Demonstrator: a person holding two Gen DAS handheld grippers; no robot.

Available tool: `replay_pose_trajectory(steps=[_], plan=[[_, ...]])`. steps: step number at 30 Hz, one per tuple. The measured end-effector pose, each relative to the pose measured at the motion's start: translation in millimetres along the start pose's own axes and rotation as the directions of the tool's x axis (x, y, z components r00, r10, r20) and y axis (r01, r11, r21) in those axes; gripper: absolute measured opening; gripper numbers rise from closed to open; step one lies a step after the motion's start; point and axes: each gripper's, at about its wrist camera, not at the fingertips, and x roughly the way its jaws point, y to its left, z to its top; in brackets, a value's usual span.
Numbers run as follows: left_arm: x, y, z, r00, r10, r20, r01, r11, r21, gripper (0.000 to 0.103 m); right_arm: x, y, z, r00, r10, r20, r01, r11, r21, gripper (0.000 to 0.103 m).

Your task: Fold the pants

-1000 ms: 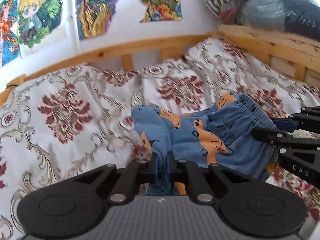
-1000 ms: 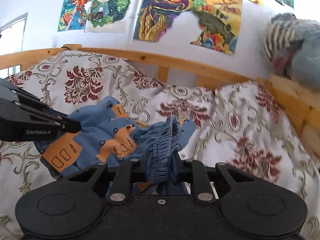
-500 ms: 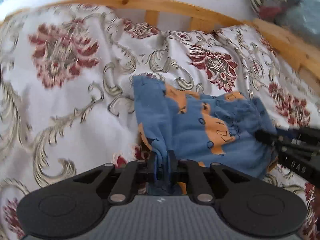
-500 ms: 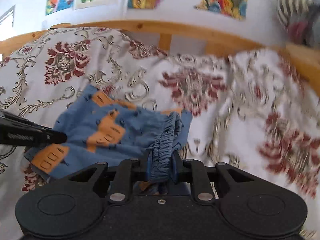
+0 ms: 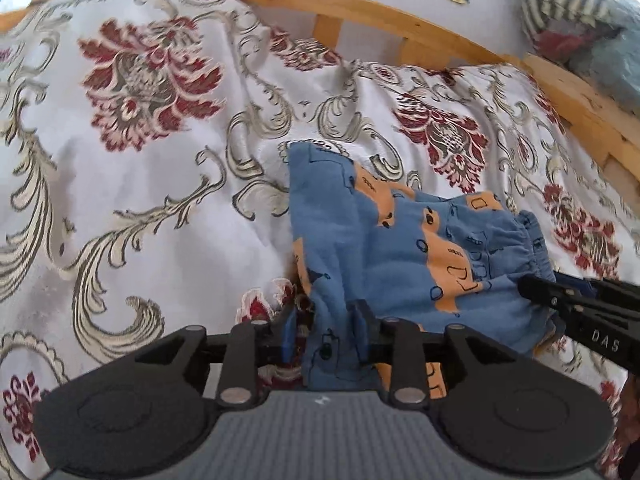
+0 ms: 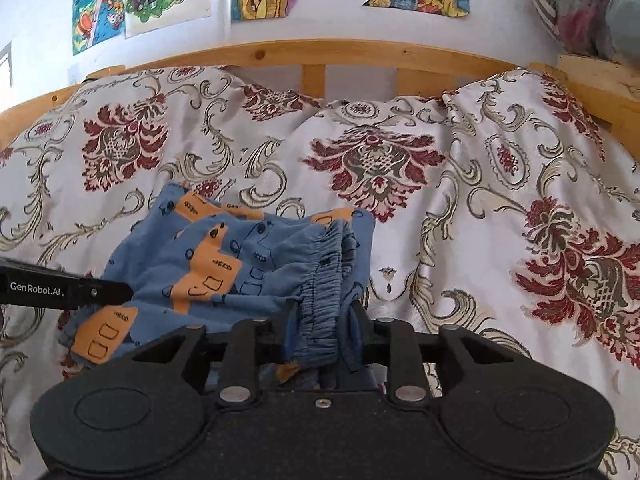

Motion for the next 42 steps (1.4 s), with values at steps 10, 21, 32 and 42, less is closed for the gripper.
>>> replay_pose_trajectory(steps=[10, 21, 32, 42], plan=[[-34, 1, 4, 0.999, 0.039, 0.036, -0.034, 0.991, -0.127, 0.09, -42, -1, 8, 0.996, 0.005, 0.087, -0.008, 0.999, 0.037, 0.073], [-106, -20, -14, 0.972, 0.134, 0.195, -0.117, 0.989, -0.095, 0.103, -122, 8, -8, 0.979, -0.004, 0.206, -0.017, 0.995, 0.099, 0.099], [-157, -46, -58, 0.949, 0.155, 0.275, -0.174, 0.984, 0.046, 0.103, -176, 22, -41, 0.972, -0.024, 0.232, -0.011, 0.989, 0.149, 0.102], [-151, -49, -88, 0.967, 0.147, 0.21, -0.171, 0.98, 0.102, 0.103, -183, 31, -76, 0.983, -0.021, 0.184, -0.007, 0.989, 0.15, 0.102]])
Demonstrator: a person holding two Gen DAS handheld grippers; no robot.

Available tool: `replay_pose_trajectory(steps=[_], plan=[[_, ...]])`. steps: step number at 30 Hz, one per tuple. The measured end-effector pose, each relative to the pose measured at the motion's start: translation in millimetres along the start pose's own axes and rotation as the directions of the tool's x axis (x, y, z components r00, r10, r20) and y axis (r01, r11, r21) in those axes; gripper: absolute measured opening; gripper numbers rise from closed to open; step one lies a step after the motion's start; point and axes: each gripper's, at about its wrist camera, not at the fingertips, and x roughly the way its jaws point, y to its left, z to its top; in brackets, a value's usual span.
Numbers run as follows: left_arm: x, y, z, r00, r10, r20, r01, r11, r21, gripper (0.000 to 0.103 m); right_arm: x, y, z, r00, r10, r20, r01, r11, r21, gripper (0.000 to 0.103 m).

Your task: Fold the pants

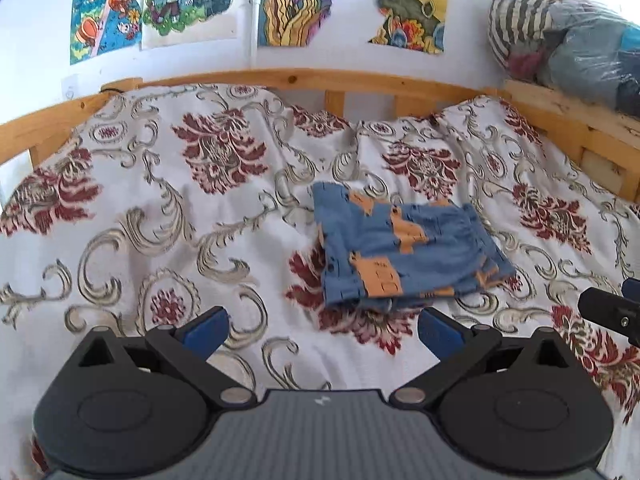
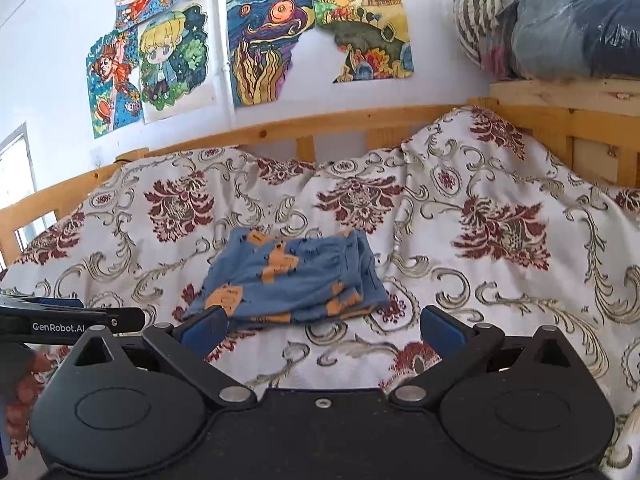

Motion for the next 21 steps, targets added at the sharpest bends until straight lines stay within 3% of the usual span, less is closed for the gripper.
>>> replay_pose_trajectory(steps=[21], plan=[[9, -2, -21, 1.0, -0.003, 0.007, 0.003, 1.0, -0.027, 0.103, 16, -8, -20, 1.0, -0.005, -0.018, 0.004, 1.0, -0.002, 0.102]])
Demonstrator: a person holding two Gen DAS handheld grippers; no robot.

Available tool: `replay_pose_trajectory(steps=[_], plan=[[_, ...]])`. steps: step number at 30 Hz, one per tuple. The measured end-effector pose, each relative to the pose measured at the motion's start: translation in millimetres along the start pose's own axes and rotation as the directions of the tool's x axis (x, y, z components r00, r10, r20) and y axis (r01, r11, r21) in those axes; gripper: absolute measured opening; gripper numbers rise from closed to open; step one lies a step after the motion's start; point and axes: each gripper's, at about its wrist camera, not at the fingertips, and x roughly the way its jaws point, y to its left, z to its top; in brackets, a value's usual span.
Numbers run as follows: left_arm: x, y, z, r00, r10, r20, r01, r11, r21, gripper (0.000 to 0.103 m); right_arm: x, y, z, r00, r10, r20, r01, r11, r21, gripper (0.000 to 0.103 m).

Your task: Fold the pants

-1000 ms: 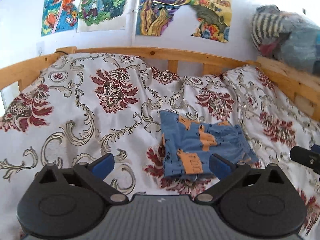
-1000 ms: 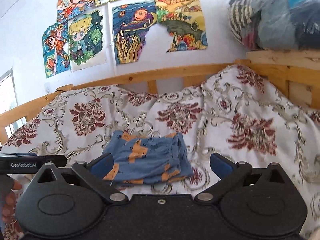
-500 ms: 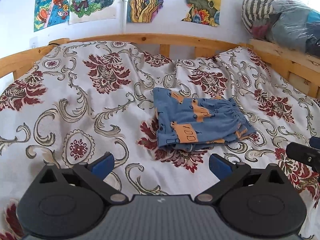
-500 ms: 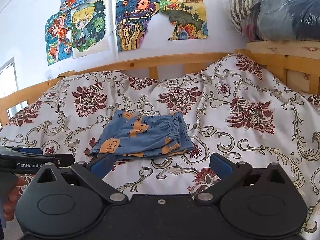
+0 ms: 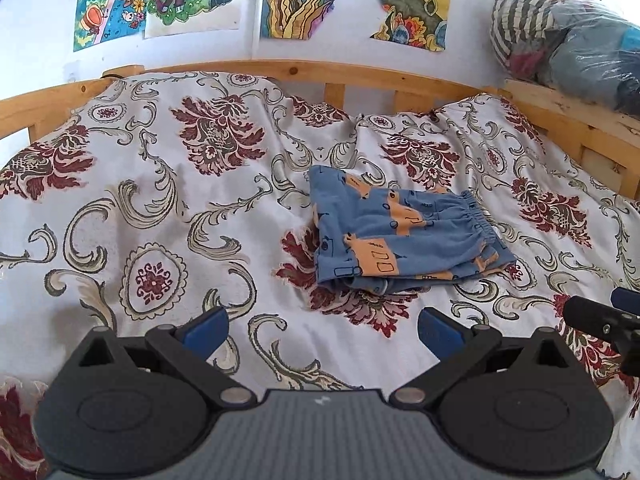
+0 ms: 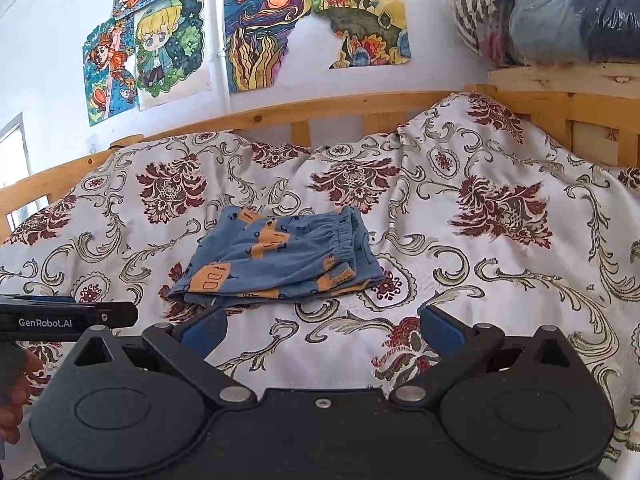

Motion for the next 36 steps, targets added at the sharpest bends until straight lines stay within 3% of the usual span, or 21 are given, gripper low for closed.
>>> replay_pose_trajectory(steps=[36], plan=[[-0.4, 1.1, -3.5, 1.0, -0.011, -0.01, 0.011, 1.0, 0.005, 0.103, -0.3, 1.3, -2.0, 1.0, 0.002, -0.004, -0.002, 1.0, -0.009, 0.102]])
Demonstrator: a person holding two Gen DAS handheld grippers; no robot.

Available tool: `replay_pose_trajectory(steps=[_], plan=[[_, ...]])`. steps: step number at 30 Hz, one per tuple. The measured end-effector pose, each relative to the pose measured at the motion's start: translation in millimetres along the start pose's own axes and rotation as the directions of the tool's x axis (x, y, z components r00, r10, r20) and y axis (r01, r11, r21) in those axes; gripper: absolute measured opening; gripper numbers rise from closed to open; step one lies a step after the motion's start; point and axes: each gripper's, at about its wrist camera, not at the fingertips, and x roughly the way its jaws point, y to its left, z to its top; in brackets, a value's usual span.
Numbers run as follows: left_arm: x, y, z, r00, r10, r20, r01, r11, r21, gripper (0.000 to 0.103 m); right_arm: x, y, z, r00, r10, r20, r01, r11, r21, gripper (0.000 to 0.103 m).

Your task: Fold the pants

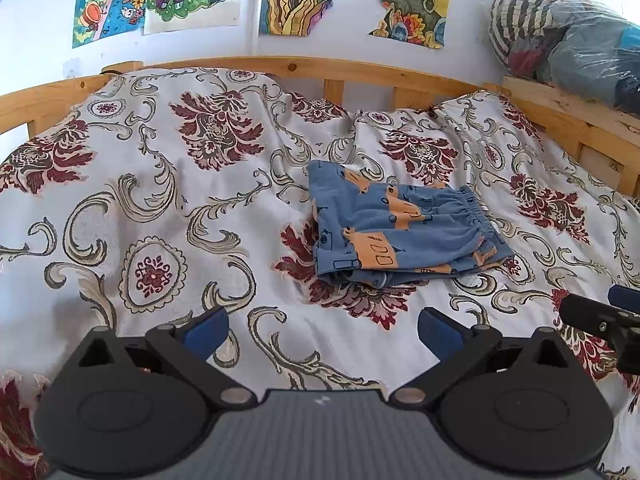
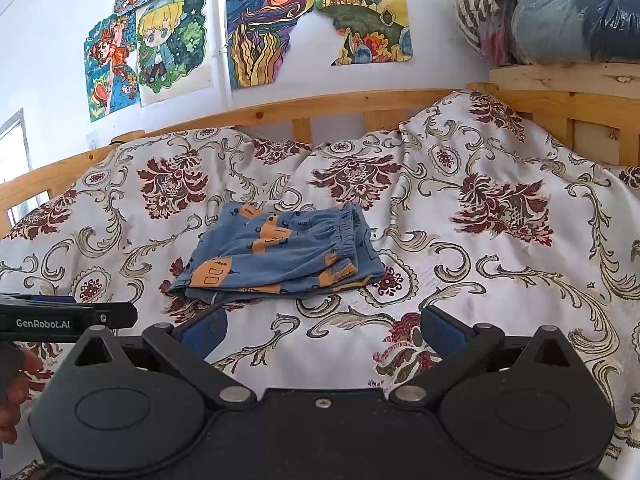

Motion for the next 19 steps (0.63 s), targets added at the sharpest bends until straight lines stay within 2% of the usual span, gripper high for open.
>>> replay_pose_trajectory(steps=[6, 19], plan=[[-1.0, -4.0, 0.0, 1.0, 0.022, -0.014, -0.022, 0.999, 0.027, 0.103, 1.2, 0.2, -2.4, 1.0, 0.002, -0.005, -0.002, 1.0, -0.001, 0.102], [0.2, -1.4, 0.3, 0.999, 0.004, -0.041, -0.004, 1.0, 0.001, 0.103, 1.7, 1.3, -3.1, 1.0, 0.006, -0.009, -0.006, 1.0, -0.01, 0.102]])
